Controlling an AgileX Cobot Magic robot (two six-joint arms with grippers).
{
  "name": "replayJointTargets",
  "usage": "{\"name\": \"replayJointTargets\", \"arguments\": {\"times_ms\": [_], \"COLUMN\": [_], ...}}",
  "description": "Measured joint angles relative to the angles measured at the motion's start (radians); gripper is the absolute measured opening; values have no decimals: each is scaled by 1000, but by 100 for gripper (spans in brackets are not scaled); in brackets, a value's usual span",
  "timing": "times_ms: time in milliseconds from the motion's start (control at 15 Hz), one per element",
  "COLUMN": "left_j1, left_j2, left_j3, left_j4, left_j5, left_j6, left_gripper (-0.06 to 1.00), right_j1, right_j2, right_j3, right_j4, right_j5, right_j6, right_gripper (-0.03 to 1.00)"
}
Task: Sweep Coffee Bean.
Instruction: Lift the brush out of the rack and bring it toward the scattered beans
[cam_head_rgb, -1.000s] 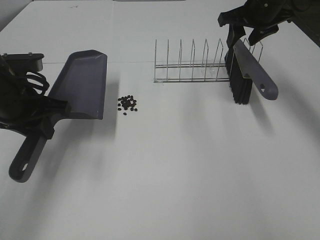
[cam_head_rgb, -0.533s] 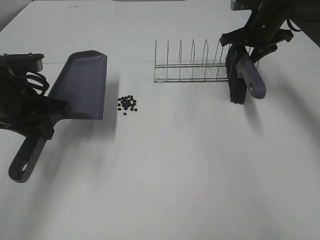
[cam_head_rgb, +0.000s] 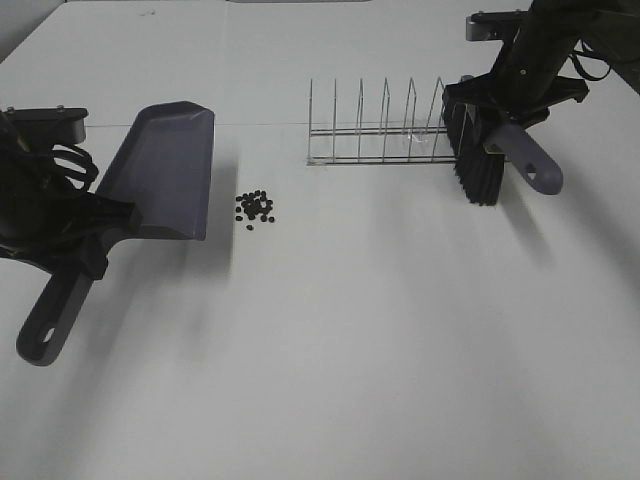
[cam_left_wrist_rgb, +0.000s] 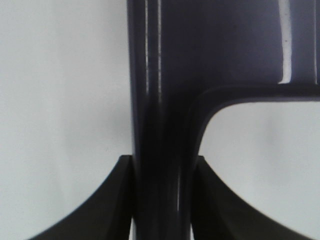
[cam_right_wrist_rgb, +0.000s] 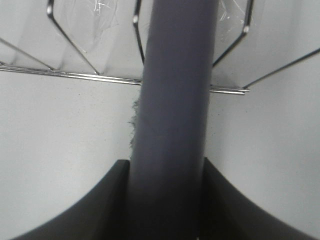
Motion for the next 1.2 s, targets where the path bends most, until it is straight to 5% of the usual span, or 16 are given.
{"name": "replayJointTargets", "arguments": {"times_ms": [533,933,1200], "left_j1": [0,0,0], "left_j2": [0,0,12], "left_j3": [0,0,0], "left_j4": [0,0,0], "left_j5": [0,0,22], "left_j6": [3,4,3], "left_gripper": [26,26,26], "right_j1": [0,2,111], "right_j2": [-166,-332,-389], "right_j3": [0,0,0], "right_j4": [-11,40,25], "right_j5": [7,227,282], "right_j6": [25,-4,-30], "right_gripper": [37,37,37]}}
